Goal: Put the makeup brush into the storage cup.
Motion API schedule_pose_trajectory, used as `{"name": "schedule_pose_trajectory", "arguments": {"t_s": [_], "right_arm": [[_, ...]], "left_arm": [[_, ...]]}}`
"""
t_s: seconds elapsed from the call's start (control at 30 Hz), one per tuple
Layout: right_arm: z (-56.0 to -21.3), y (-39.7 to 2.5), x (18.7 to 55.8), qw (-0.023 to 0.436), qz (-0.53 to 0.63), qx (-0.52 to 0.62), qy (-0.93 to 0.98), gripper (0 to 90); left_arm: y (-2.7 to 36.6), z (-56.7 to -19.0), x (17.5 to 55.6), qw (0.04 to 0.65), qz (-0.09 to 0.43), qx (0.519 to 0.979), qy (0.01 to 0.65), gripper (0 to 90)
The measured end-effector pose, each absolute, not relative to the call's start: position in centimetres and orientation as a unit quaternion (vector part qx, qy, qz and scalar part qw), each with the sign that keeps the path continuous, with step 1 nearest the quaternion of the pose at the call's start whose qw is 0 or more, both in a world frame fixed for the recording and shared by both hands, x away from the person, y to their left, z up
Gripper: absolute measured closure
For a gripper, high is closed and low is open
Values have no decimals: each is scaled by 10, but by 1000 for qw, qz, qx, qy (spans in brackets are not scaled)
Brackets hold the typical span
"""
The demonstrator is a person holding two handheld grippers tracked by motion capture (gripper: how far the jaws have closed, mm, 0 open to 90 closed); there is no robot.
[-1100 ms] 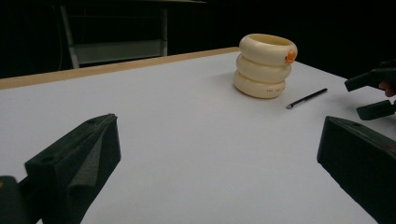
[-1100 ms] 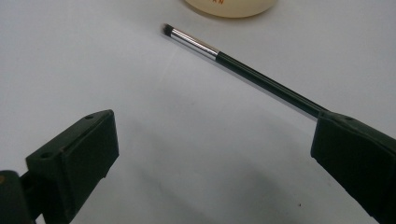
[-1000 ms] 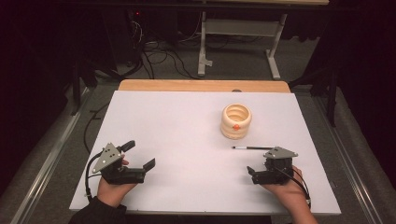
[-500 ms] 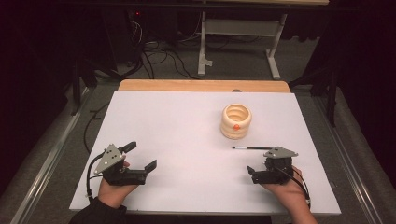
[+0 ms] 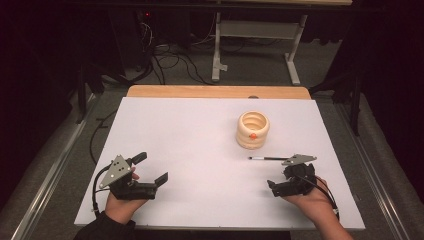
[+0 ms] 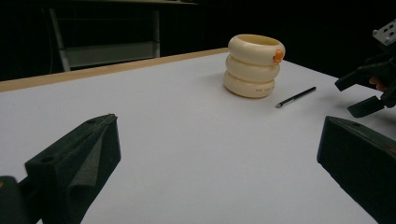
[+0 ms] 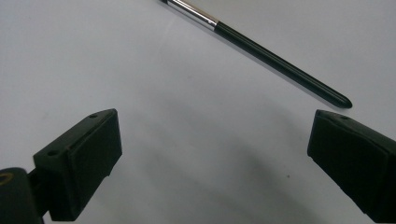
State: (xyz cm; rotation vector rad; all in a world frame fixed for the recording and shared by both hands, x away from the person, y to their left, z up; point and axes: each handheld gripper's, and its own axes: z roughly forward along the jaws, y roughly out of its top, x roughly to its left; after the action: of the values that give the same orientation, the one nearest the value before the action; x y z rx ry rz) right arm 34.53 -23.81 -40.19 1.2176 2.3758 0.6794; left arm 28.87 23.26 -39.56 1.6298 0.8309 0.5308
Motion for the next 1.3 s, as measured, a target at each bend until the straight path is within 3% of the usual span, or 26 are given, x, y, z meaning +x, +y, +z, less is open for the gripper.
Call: {"name": "schedule_pose_trajectory", "arguments": {"t_s": [1.3], "right_arm": [[-378, -237, 363, 131, 92, 360, 919, 99]], "left_arm": [[233, -396, 289, 581, 219, 700, 353, 0]]}}
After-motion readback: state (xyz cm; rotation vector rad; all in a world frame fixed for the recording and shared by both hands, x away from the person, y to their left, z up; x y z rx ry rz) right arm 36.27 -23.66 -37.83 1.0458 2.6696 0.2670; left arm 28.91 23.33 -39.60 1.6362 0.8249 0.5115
